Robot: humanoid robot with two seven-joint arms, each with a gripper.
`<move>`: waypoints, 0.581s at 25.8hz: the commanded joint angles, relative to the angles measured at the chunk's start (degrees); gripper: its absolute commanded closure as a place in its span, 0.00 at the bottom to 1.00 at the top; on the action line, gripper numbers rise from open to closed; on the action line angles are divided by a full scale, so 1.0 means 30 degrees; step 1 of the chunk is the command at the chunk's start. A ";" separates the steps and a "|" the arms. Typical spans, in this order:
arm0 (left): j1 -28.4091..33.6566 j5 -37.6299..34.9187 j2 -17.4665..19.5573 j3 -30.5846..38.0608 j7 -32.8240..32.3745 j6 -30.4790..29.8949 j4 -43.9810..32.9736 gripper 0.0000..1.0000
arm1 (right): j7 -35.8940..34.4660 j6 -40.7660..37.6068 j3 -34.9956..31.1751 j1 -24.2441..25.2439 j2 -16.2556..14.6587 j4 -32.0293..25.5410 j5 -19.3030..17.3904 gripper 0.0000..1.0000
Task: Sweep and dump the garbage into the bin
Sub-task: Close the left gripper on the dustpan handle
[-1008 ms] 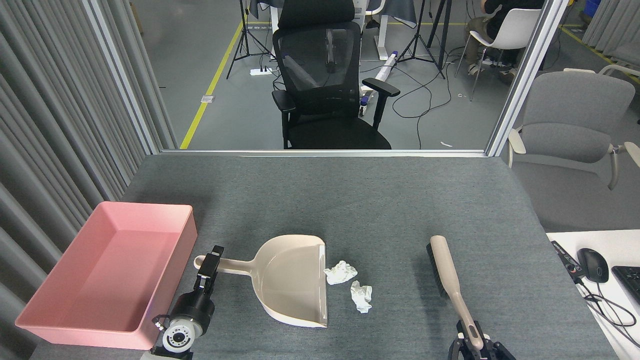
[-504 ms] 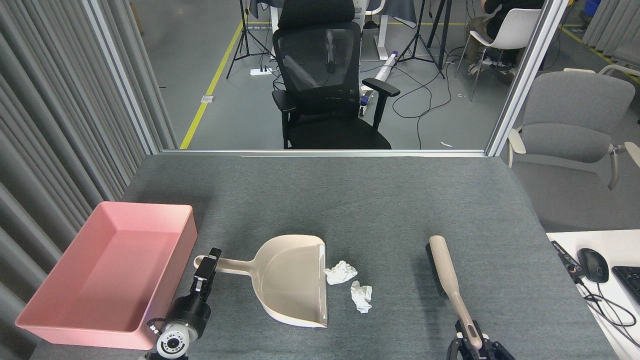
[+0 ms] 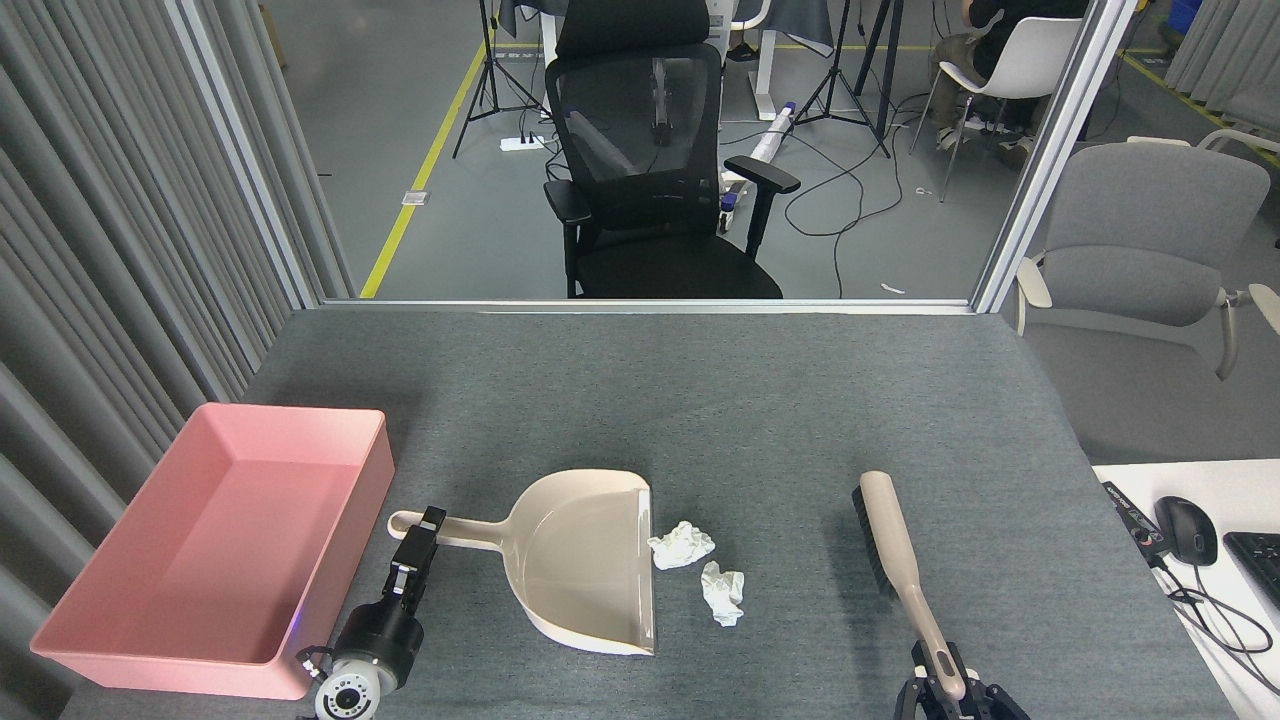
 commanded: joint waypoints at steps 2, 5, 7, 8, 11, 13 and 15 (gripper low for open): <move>-0.0115 0.0016 0.0034 0.0011 -0.0020 -0.0461 0.0369 0.53 | -0.0009 -0.0007 0.0028 0.0032 0.0188 -0.0212 0.0000 0.91; -0.0203 0.0016 0.0004 0.0041 0.0009 -0.0461 0.0428 0.53 | -0.0009 -0.0007 -0.0001 0.0119 0.0159 -0.0242 0.0000 0.91; -0.0232 0.0046 0.0004 0.0041 0.0038 -0.0461 0.0691 0.52 | -0.0009 -0.0007 -0.0001 0.0119 0.0159 -0.0242 0.0000 0.90; -0.0320 0.0046 0.0004 0.0041 0.0068 -0.0461 0.0837 0.52 | -0.0009 -0.0007 -0.0001 0.0119 0.0159 -0.0242 0.0000 0.90; -0.0379 0.0104 0.0004 0.0041 0.0097 -0.0490 0.0984 0.52 | -0.0009 -0.0007 0.0028 0.0119 0.0159 -0.0242 0.0000 0.90; -0.0466 0.0104 0.0034 0.0041 0.0156 -0.0490 0.1043 0.52 | -0.0009 -0.0007 0.0028 0.0119 0.0159 -0.0242 0.0000 0.90; -0.0642 0.0075 0.0034 0.0041 0.0097 -0.0490 0.1219 0.53 | -0.0009 -0.0007 0.0028 0.0119 0.0188 -0.0242 0.0000 0.90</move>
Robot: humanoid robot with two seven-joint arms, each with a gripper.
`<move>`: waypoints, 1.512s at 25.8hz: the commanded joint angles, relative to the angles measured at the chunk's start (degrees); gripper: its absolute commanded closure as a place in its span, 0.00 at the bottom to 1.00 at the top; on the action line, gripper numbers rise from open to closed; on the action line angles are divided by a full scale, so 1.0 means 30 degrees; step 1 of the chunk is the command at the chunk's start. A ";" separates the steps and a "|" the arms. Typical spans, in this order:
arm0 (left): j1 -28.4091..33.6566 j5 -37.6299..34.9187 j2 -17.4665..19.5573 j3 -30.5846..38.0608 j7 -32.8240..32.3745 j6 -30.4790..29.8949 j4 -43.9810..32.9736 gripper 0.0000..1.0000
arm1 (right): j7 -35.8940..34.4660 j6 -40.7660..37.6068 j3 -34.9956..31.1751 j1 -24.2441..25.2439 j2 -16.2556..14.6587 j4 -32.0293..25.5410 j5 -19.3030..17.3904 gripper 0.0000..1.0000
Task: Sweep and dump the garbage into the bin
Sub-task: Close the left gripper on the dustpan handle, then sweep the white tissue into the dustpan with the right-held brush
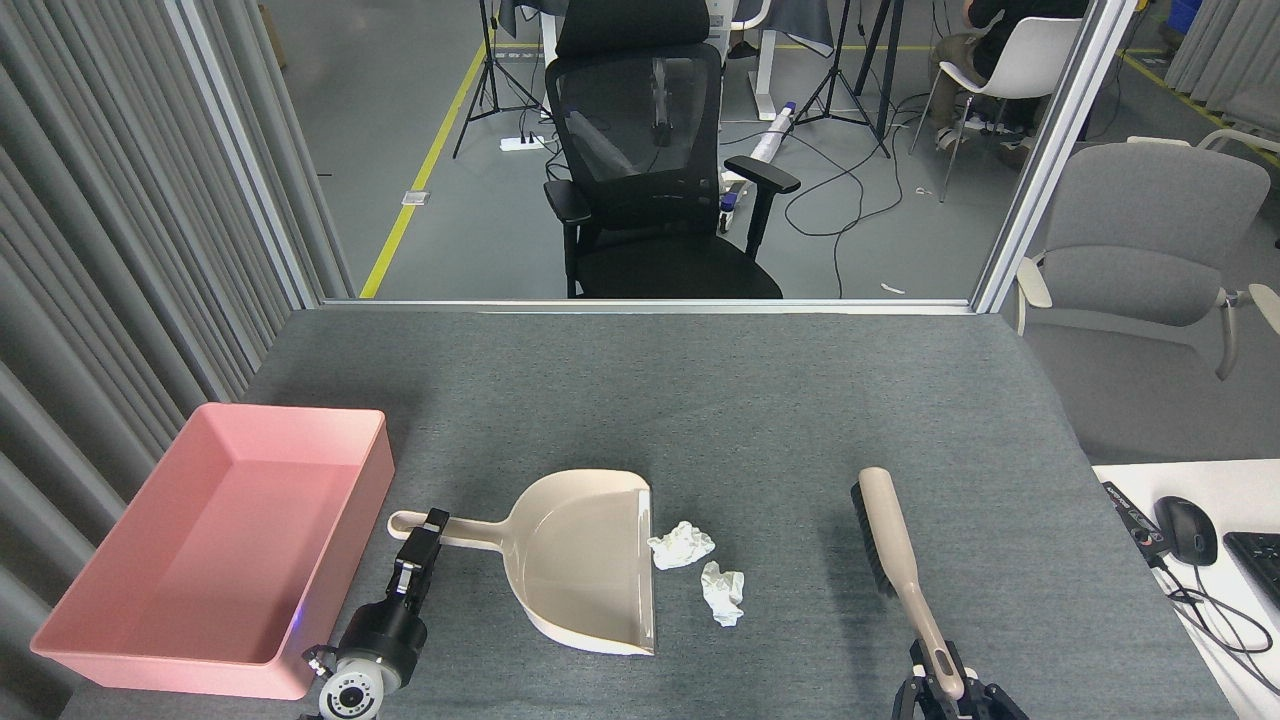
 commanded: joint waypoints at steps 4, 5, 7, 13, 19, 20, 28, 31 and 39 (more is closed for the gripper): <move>-0.0284 -0.0005 -0.0022 0.0027 0.0014 -0.0026 0.0246 0.63 | -0.0053 -0.0006 0.0011 0.0029 0.0022 -0.0001 0.0000 0.90; -0.0284 0.0024 -0.0022 0.0027 0.0014 -0.0114 0.0246 0.72 | -0.0053 -0.0035 0.0011 0.0029 0.0052 -0.0001 0.0000 0.90; -0.0284 0.0054 -0.0051 0.0027 0.0014 -0.0583 0.0247 0.90 | -0.0053 -0.0035 0.0041 0.0029 0.0052 -0.0001 0.0000 0.90; -0.0284 -0.0005 -0.0139 0.0057 -0.0016 -0.1198 0.0100 1.00 | -0.0053 -0.0035 0.0187 0.0059 0.0169 -0.0001 0.0000 0.90; -0.0284 -0.0034 -0.0168 0.0028 -0.0104 -0.1257 0.0071 1.00 | -0.0053 -0.0035 0.0538 0.0322 0.0579 -0.0001 0.0029 0.90; -0.0284 -0.0034 -0.0168 0.0027 -0.0104 -0.1257 0.0071 1.00 | -0.0053 -0.0006 0.0831 0.0323 0.0667 0.0028 0.0029 0.90; -0.0196 -0.0942 0.0007 -0.0060 -0.0074 -0.1520 -0.0105 1.00 | -0.0023 0.0463 0.3146 0.0439 0.1575 0.0146 0.0176 0.90; -0.0196 -0.2319 -0.0022 0.0057 0.0160 -0.1843 -0.0457 1.00 | -0.0023 0.1019 0.4054 0.0468 0.1575 0.0146 0.0146 0.90; -0.0021 -0.3198 0.0271 0.0027 0.0160 -0.1784 -0.0574 1.00 | -0.0053 0.1518 0.5549 0.0469 0.1604 0.0321 0.0059 0.90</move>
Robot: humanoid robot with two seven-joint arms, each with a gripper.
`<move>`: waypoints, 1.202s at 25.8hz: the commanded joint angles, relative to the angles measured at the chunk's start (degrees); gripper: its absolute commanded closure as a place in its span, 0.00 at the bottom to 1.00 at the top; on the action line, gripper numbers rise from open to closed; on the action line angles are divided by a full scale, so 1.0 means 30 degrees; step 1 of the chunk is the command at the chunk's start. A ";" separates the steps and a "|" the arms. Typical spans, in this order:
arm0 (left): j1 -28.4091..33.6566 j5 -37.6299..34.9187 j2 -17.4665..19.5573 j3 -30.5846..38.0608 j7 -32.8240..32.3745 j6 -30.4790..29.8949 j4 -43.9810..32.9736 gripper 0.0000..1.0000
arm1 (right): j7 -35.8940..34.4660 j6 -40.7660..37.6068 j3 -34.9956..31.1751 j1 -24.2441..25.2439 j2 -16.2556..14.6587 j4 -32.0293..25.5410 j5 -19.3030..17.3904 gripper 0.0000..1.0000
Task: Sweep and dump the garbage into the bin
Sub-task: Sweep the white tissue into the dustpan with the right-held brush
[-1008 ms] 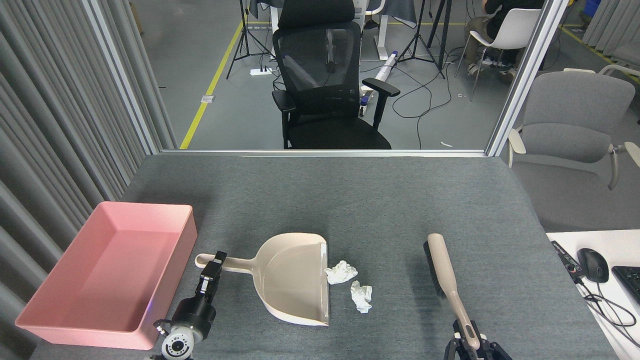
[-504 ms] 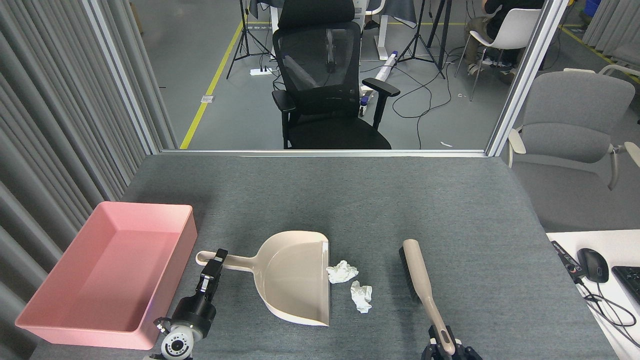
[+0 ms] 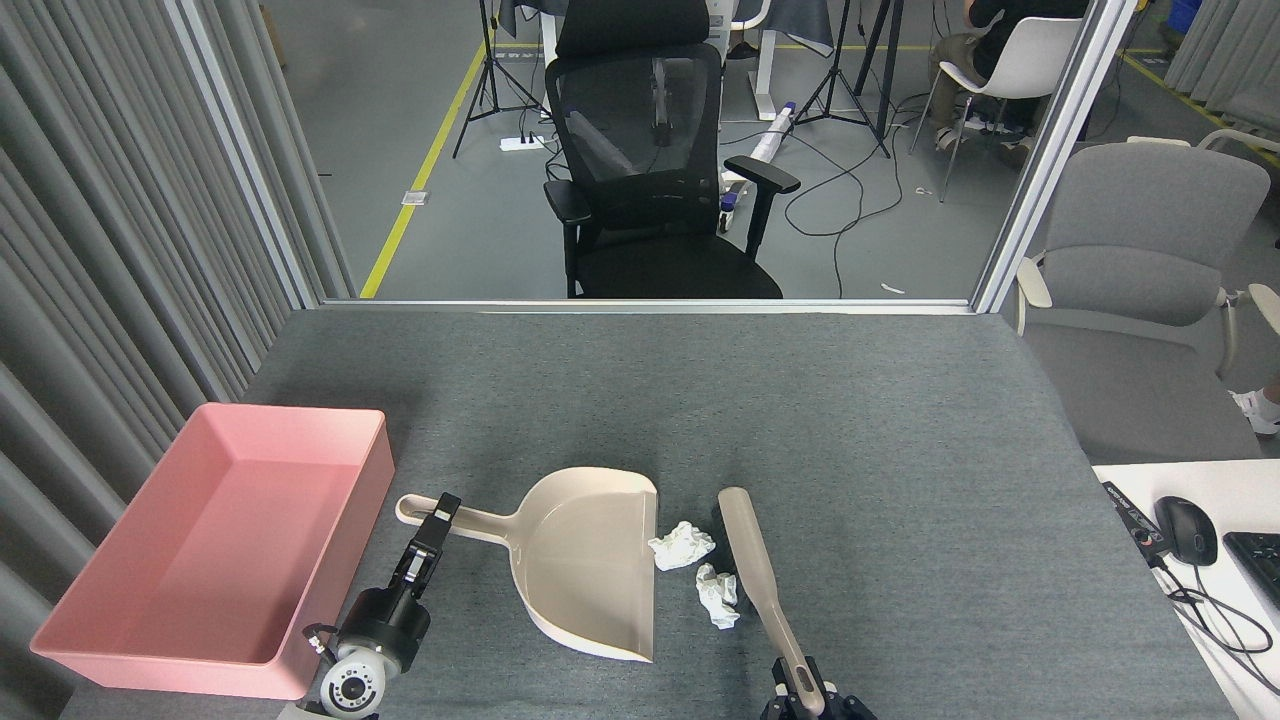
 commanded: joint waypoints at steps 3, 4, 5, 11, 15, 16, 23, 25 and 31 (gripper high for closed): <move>0.0119 -0.1038 0.0176 0.0106 -0.0015 -0.0114 -0.0049 1.00 | -0.0048 0.0470 0.1062 0.0005 0.0020 0.0244 -0.0062 0.90; 0.0119 -0.1126 0.0176 0.0135 -0.0015 -0.0114 -0.0107 1.00 | -0.0048 0.0528 0.1267 -0.0024 0.0049 0.0331 -0.0062 0.90; 0.0119 -0.1213 0.0176 0.0106 -0.0015 -0.0114 -0.0224 1.00 | -0.0048 0.0645 0.1502 -0.0024 0.0108 0.0390 -0.0091 0.90; 0.0295 -0.1301 0.0205 0.0106 -0.0044 -0.0085 -0.0928 1.00 | -0.0077 0.2638 0.5428 -0.0815 0.0724 0.0829 -0.0238 0.90; 0.0412 -0.1272 0.0205 0.0135 -0.0044 -0.0056 -0.0986 1.00 | -0.0575 0.2902 0.6394 -0.0991 0.0782 -0.0137 -0.2141 0.90; 0.0412 -0.1272 0.0264 0.0135 -0.0044 -0.0056 -0.0986 1.00 | -0.0634 0.2902 0.6394 -0.1020 0.0724 -0.0576 -0.2347 0.90; 0.0383 -0.1155 0.0147 0.0282 -0.0132 0.0120 -0.1045 1.00 | -0.0692 0.2550 0.3904 -0.0375 -0.0067 -0.1661 -0.2581 0.90; 0.0383 -0.1096 0.0147 0.0340 -0.0307 0.0237 -0.1162 1.00 | -0.0663 0.1964 0.2293 -0.0229 -0.0155 -0.1690 -0.2611 0.90; 0.0354 -0.0452 0.0000 0.1365 -0.1479 0.1292 -0.2305 1.00 | -0.0634 -0.0614 -0.2658 0.0211 -0.0536 -0.1602 -0.2786 0.90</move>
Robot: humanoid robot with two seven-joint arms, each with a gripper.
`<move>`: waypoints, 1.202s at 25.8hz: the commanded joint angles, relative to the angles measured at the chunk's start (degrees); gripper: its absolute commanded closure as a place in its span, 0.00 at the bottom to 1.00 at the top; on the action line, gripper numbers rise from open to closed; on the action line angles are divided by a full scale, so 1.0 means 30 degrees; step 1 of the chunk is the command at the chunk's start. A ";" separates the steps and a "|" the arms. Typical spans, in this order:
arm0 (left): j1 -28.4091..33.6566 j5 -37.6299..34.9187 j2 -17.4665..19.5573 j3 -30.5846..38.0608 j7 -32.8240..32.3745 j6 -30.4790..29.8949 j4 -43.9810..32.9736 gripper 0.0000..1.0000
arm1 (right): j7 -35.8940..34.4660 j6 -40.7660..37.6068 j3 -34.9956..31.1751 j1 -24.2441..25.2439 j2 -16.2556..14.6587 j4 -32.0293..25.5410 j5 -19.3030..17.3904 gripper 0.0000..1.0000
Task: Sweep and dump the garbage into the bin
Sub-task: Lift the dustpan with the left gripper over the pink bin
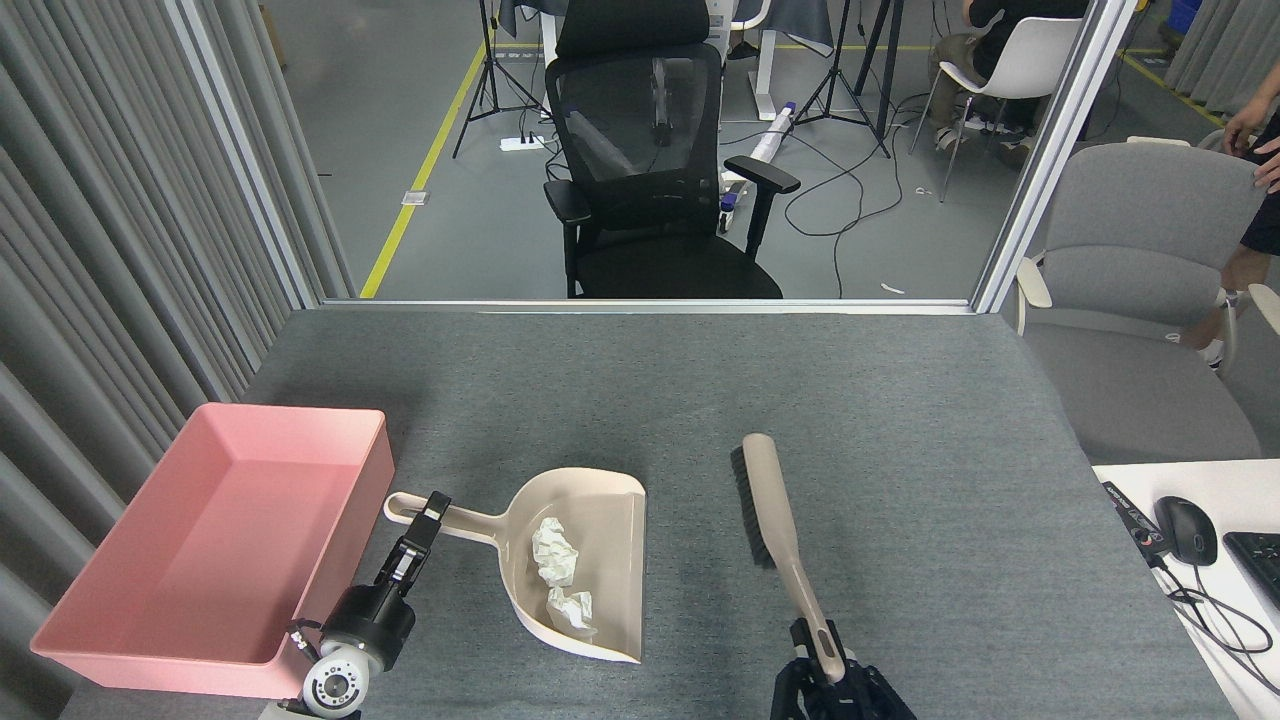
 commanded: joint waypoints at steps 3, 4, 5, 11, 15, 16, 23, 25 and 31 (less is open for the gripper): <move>-0.0165 0.1714 -0.0096 0.0554 -0.0425 0.1168 -0.1443 1.00 | 0.0027 -0.1393 -0.3371 0.0504 -0.1229 0.0278 -0.0073 0.90; -0.0195 0.1803 -0.0125 0.0554 -0.0688 0.1461 -0.1824 1.00 | -0.0148 -0.1423 -0.3430 0.0679 -0.1464 0.0365 -0.0073 0.90; -0.0195 0.1803 -0.0096 0.0525 -0.1040 0.1696 -0.2146 1.00 | -0.0383 -0.1423 -0.3430 0.0768 -0.1523 0.0542 -0.0073 0.90; -0.0136 0.2564 -0.0184 0.0525 -0.2798 0.4214 -0.4109 1.00 | -0.0852 -0.1862 -0.3430 0.1383 -0.1464 0.0981 -0.0073 0.90; -0.0048 0.4293 0.0080 0.0525 -0.4468 0.6764 -0.6219 1.00 | -0.0852 -0.1979 -0.3459 0.1412 -0.1523 0.0981 -0.0044 0.90; -0.0106 0.4790 0.0226 0.0554 -0.4585 0.7379 -0.6570 1.00 | -0.0852 -0.1979 -0.3459 0.1383 -0.1552 0.0981 -0.0073 0.90; -0.0370 0.7545 0.2834 0.0671 -0.5025 0.8815 -0.7244 1.00 | -0.0852 -0.2389 -0.3430 0.1324 -0.1581 0.0981 -0.0044 0.88; -0.0341 0.8951 0.4268 0.0642 -0.5054 0.9020 -0.7156 1.00 | -0.0852 -0.2448 -0.3430 0.1236 -0.1552 0.0981 -0.0073 0.88; -0.0722 1.0768 0.8400 0.1374 -0.5171 0.7906 -0.4139 1.00 | -0.0852 -0.2507 -0.3430 0.1002 -0.1464 0.0981 -0.0073 0.86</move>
